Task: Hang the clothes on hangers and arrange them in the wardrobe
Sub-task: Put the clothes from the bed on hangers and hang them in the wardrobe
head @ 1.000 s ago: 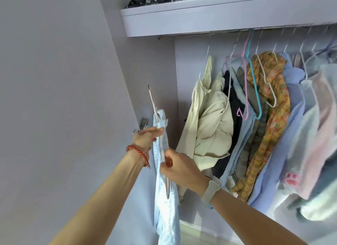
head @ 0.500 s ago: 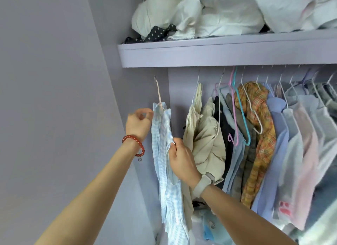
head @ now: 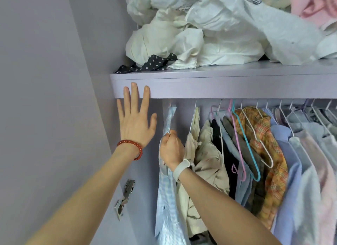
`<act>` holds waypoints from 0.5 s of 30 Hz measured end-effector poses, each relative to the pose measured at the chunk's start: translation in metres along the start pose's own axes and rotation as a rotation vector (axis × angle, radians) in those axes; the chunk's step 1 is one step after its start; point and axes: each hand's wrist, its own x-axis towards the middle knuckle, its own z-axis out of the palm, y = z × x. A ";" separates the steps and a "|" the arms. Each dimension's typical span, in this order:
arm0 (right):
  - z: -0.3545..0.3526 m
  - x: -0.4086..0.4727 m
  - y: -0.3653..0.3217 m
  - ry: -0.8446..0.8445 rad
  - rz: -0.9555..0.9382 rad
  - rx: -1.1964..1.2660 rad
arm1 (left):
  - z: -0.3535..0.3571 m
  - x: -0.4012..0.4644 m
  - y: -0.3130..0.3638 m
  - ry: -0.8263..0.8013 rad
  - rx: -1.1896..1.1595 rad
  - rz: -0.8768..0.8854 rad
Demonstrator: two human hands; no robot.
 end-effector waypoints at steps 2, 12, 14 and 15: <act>0.001 0.004 0.015 0.149 0.042 -0.038 | 0.006 0.000 -0.006 0.047 -0.015 0.028; -0.030 0.002 0.069 0.337 -0.042 -0.001 | 0.029 0.003 -0.003 0.195 -0.159 -0.003; -0.021 0.004 0.057 0.284 -0.073 -0.034 | 0.031 0.003 -0.004 0.204 -0.159 0.004; -0.018 0.009 0.051 0.273 -0.071 -0.035 | 0.030 0.004 -0.005 0.206 -0.155 0.010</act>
